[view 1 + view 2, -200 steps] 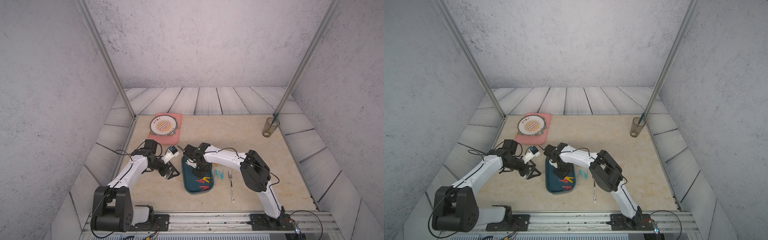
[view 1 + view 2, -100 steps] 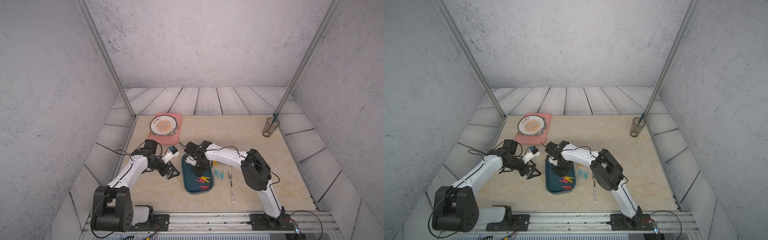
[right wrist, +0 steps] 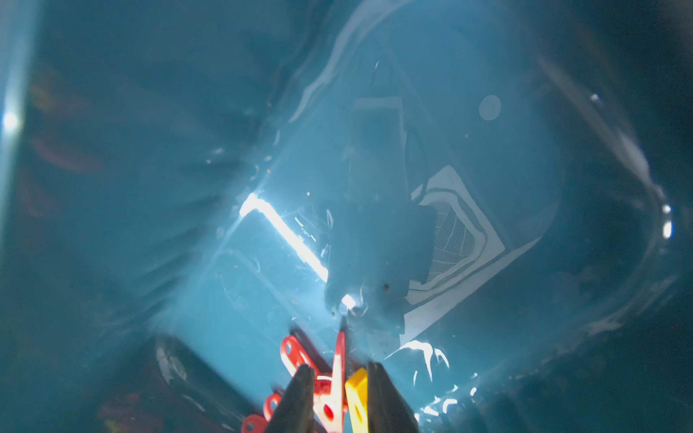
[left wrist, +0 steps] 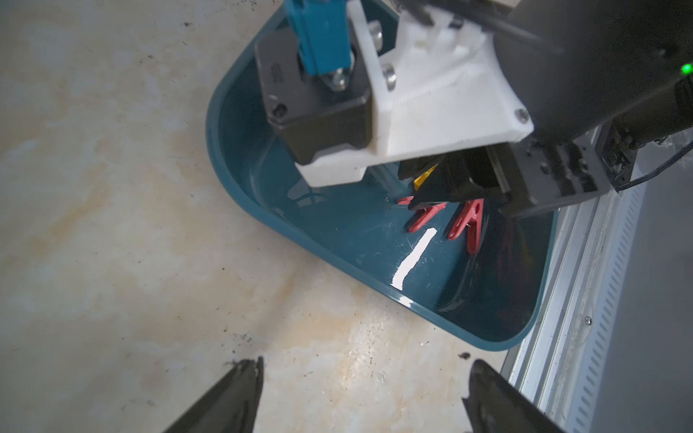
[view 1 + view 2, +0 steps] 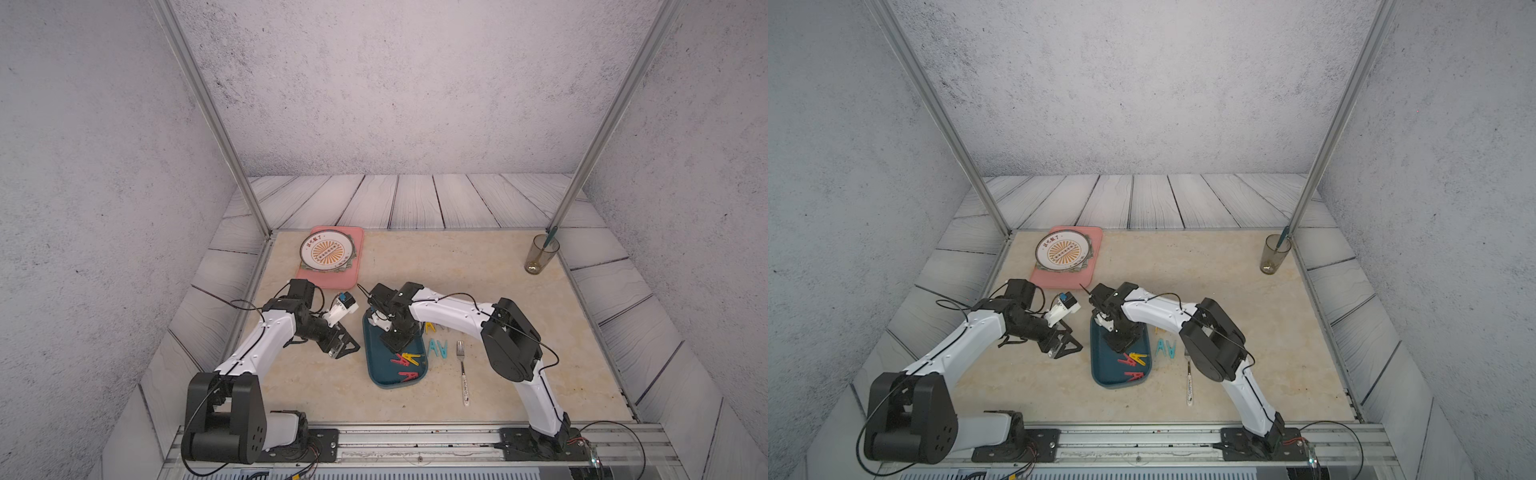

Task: Take the clothespins out of the storage box
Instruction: Pick up the clothespin from the storage box.

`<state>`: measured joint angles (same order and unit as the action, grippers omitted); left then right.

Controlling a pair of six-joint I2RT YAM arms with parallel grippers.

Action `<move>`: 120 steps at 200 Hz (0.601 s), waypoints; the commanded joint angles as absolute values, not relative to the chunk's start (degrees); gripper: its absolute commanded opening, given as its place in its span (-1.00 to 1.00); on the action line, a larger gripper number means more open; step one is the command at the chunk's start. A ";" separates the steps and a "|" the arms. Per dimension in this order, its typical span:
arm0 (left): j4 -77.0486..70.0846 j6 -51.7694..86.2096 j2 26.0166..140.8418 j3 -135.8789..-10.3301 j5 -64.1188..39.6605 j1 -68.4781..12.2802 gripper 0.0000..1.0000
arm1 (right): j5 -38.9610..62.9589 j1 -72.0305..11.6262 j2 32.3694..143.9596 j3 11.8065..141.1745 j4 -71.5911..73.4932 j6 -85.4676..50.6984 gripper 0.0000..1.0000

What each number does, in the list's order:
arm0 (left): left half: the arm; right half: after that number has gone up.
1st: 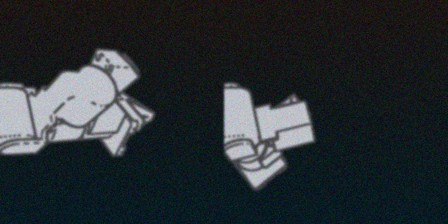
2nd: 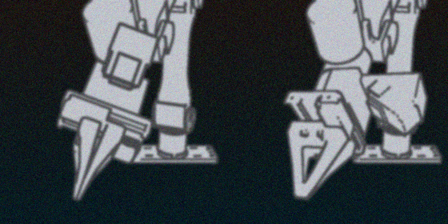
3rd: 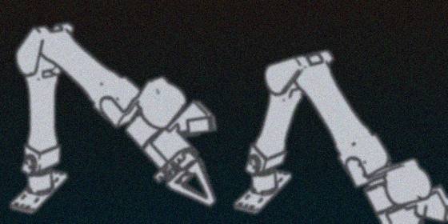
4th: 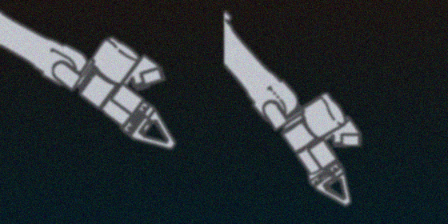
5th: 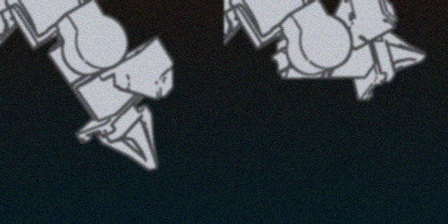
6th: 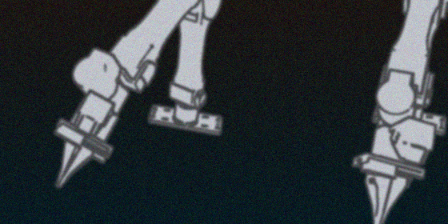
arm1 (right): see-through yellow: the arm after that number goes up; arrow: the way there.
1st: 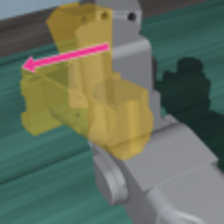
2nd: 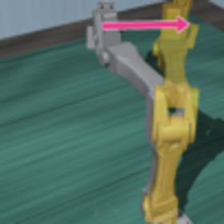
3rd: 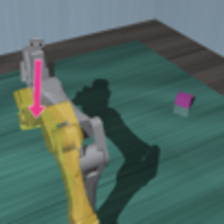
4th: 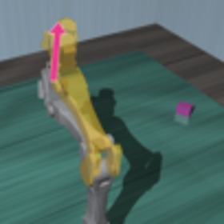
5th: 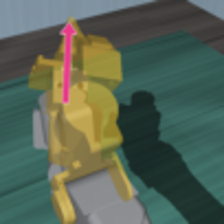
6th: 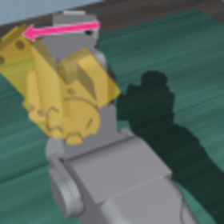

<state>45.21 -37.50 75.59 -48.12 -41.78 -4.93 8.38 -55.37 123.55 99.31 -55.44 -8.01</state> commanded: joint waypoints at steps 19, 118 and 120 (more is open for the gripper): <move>46.04 -37.73 76.29 -48.91 -42.36 -4.61 0.80 | 8.61 -55.37 127.56 98.79 -55.56 -8.79 -0.44; 45.93 -37.48 76.03 -48.60 -42.28 -4.58 0.80 | 8.88 -55.33 126.72 96.97 -53.80 -9.56 -0.82; 45.96 -37.45 76.03 -48.67 -42.28 -4.62 0.81 | 8.88 -55.29 126.49 97.01 -53.77 -9.62 -0.83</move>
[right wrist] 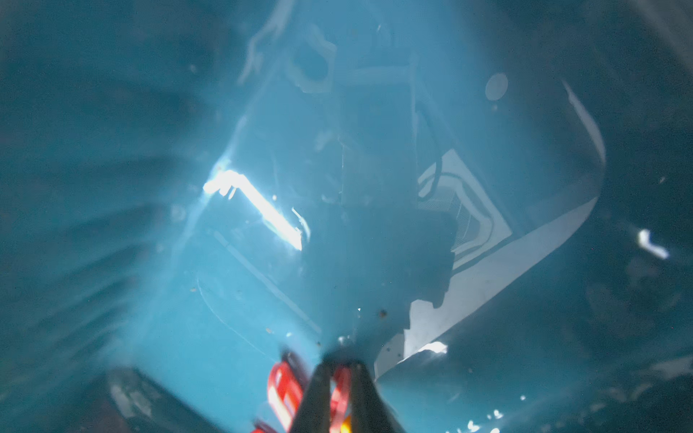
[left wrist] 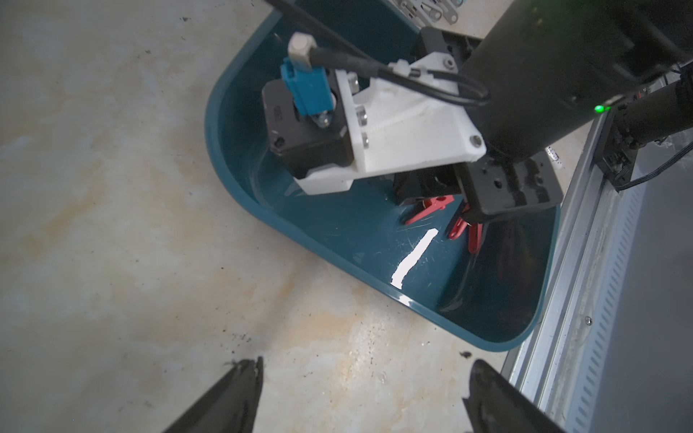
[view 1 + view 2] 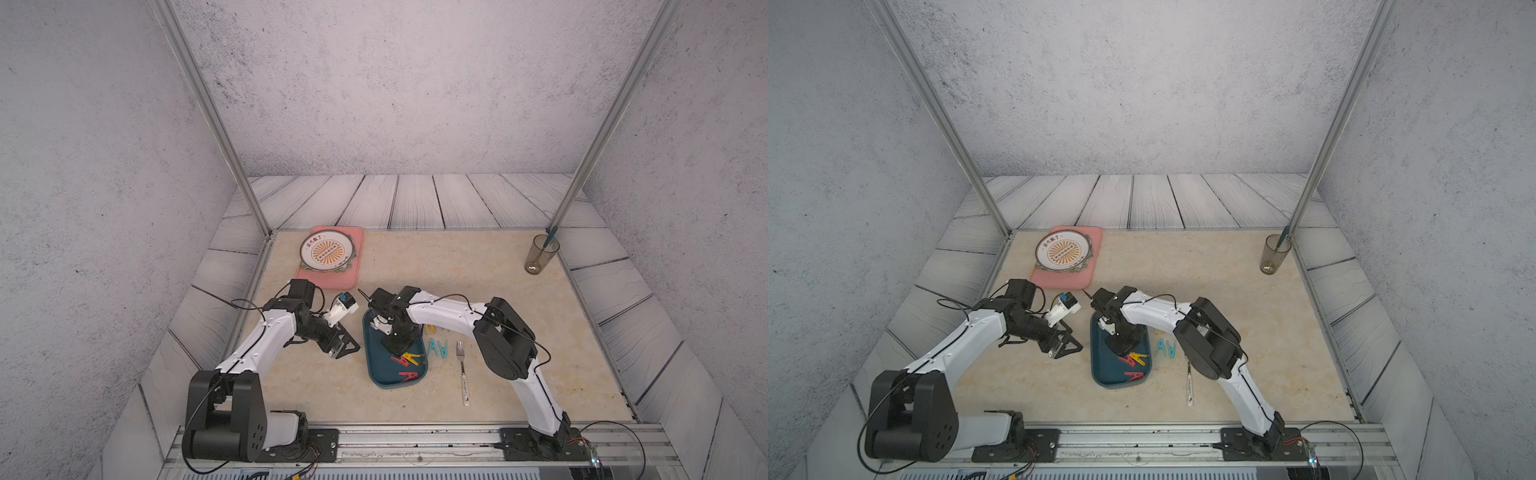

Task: Take the clothespins out of the storage box
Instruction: Pick up the clothespin from the storage box, then place the clothespin at the center of the board.

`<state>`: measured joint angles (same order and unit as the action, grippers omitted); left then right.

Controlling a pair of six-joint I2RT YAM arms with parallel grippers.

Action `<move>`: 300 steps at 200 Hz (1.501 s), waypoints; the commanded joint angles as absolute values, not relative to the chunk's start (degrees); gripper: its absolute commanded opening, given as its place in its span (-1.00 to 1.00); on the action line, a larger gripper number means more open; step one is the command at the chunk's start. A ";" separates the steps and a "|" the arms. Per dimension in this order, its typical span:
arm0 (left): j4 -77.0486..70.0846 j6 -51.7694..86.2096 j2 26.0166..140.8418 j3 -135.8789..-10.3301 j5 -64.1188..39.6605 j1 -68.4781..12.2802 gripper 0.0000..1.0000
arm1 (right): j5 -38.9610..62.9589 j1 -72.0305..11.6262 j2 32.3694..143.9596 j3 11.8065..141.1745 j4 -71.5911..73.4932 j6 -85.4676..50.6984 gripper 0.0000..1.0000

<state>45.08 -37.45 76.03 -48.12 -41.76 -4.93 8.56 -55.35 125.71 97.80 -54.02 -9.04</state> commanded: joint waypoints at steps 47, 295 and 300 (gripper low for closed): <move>46.03 -37.36 75.76 -48.71 -42.28 -4.58 0.80 | 13.75 -53.52 118.14 94.13 -49.68 -12.28 -0.94; 46.02 -37.32 76.03 -48.78 -42.71 -4.59 0.81 | -4.60 -27.43 96.52 56.93 -38.98 -40.16 -0.95; 46.01 -37.31 76.03 -48.78 -42.71 -4.62 0.81 | -4.82 -27.43 96.65 56.83 -39.02 -40.21 -0.95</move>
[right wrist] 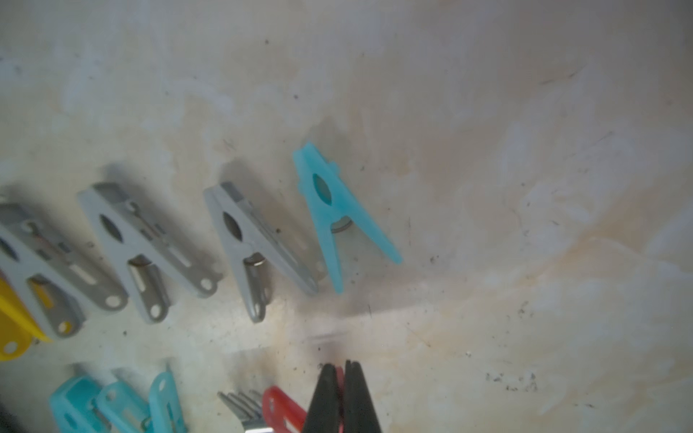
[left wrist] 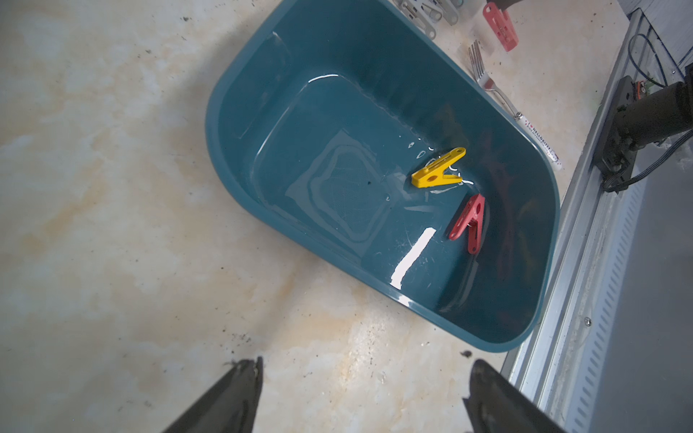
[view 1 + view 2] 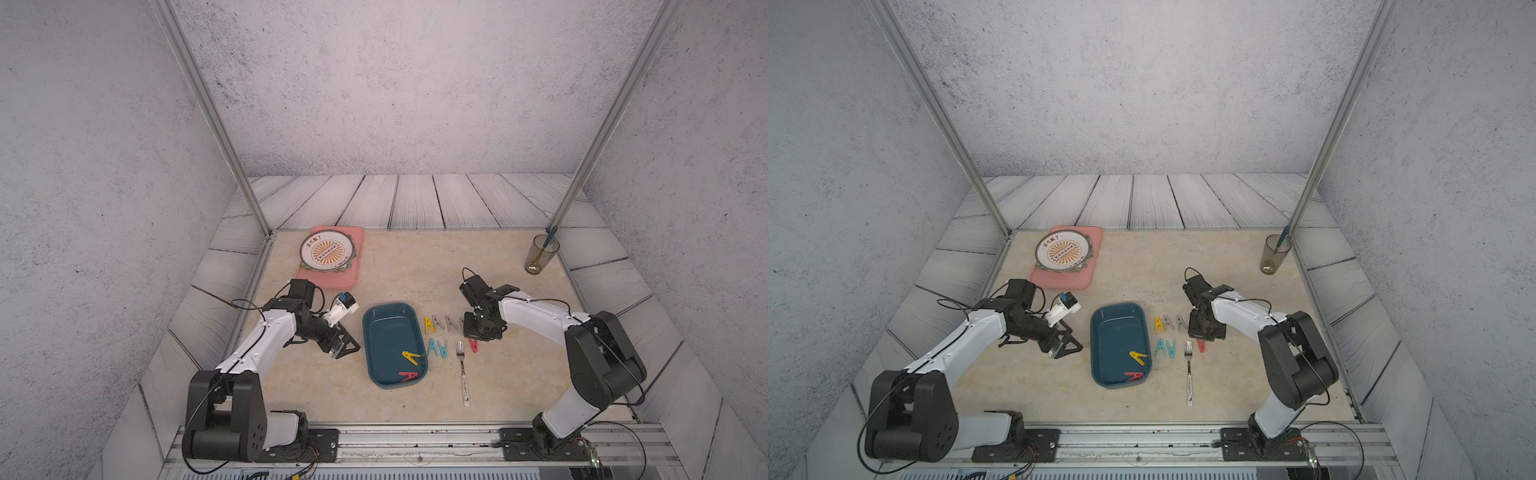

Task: Take the clothespins out of the storage box
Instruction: Place the clothespin at the center of the board, then pick up the clothespin from the storage box.

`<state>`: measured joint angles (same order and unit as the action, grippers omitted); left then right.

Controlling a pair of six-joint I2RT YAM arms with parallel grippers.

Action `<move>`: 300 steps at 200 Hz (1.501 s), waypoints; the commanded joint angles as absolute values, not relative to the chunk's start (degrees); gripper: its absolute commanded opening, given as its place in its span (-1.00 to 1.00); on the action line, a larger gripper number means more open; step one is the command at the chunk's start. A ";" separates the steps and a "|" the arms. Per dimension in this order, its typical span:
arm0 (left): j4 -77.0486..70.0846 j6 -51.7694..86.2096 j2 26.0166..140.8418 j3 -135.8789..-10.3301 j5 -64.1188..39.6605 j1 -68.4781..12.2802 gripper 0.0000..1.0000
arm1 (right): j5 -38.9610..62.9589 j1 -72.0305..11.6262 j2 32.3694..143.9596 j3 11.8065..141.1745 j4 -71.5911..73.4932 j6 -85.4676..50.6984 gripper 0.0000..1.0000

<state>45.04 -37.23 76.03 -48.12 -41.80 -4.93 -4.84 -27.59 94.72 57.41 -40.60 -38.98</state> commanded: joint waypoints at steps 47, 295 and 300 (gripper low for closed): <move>45.89 -37.21 76.29 -48.96 -42.71 -4.62 0.81 | -5.93 -27.46 95.18 58.04 -40.38 -39.15 -0.77; 46.23 -36.93 75.94 -49.20 -43.33 -4.57 0.82 | 2.38 -53.91 110.55 94.41 -59.69 -7.60 -0.23; 46.23 -36.91 75.94 -49.13 -43.33 -4.58 0.81 | 2.37 -54.06 111.20 94.76 -59.60 -7.77 -0.22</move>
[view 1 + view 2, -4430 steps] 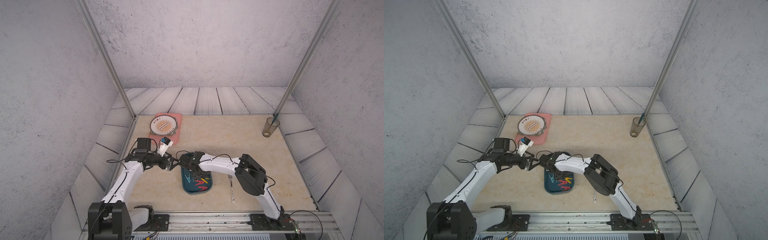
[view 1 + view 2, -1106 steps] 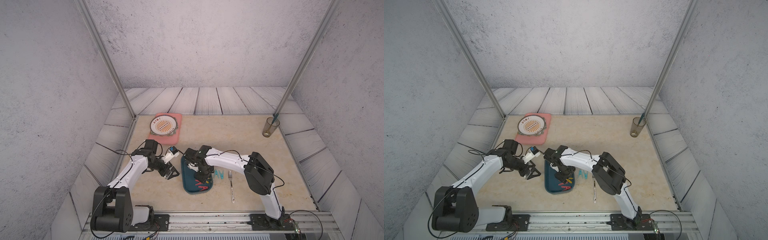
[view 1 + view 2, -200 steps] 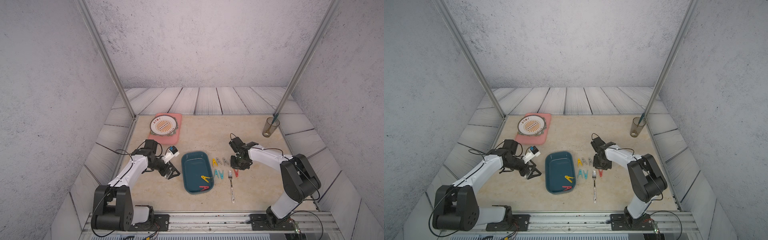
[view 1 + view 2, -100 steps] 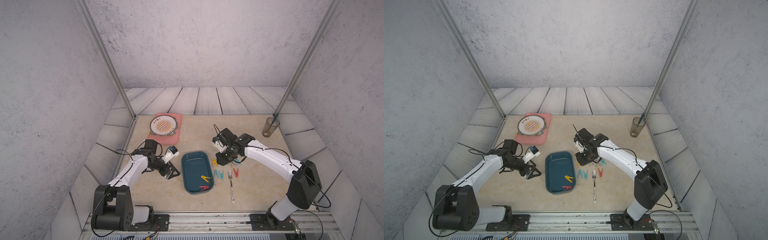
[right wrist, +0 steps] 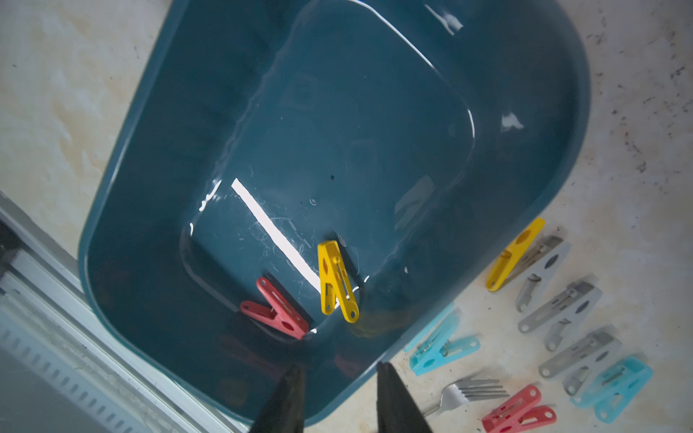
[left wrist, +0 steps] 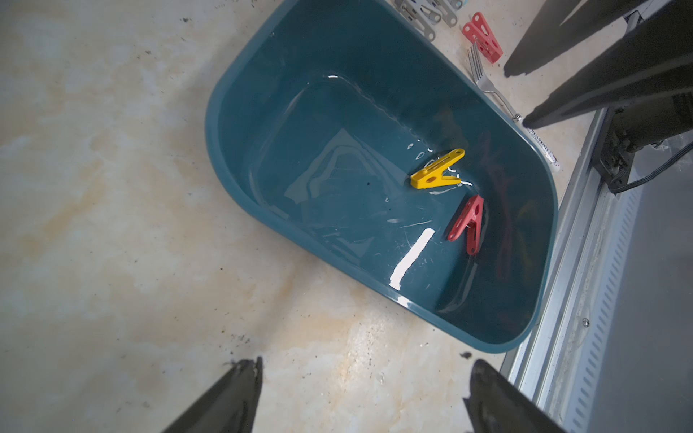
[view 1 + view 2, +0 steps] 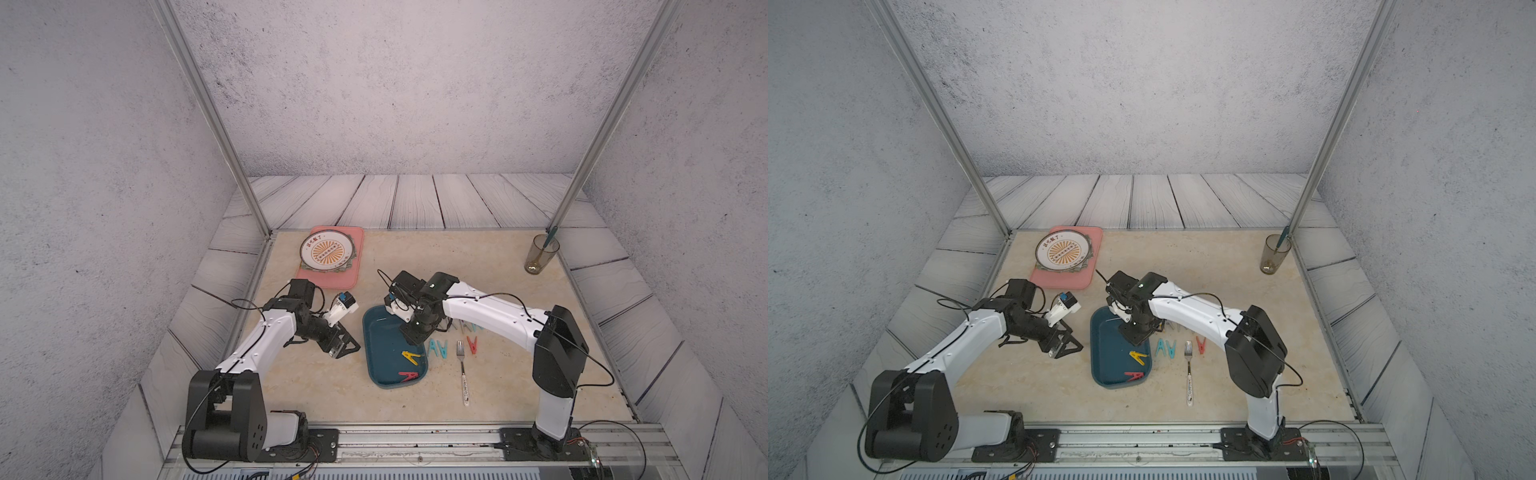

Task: Take the clothespins out of the storage box
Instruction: Pick up the clothespin from the storage box.

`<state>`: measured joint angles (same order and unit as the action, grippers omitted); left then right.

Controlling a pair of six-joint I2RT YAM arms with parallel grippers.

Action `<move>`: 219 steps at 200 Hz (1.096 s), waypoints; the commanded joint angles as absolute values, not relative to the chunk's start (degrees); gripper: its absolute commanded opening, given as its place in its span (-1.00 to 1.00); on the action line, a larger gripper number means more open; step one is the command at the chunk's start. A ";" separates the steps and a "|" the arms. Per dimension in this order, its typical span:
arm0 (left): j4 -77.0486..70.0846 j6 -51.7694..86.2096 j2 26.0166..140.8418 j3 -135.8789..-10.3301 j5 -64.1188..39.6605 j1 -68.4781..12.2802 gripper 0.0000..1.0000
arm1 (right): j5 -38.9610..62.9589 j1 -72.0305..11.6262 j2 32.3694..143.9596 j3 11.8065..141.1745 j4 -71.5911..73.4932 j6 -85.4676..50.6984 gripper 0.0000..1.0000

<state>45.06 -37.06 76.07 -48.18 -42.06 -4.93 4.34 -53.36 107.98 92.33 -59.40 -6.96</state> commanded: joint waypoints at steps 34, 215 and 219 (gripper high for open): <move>46.17 -36.91 75.59 -48.88 -43.24 -4.61 0.81 | 0.18 -55.39 115.74 96.66 -59.68 -8.84 -0.16; 46.00 -37.09 75.32 -48.33 -43.07 -4.57 0.81 | -0.96 -57.57 127.11 95.61 -56.70 -10.85 -0.35; 46.03 -37.13 75.28 -48.30 -43.07 -4.58 0.81 | -0.87 -57.57 127.15 95.62 -56.61 -10.80 -0.39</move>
<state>45.04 -37.08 76.07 -48.18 -42.24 -4.93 -0.78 -57.28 124.42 96.20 -56.69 -10.48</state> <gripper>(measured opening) 0.908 0.340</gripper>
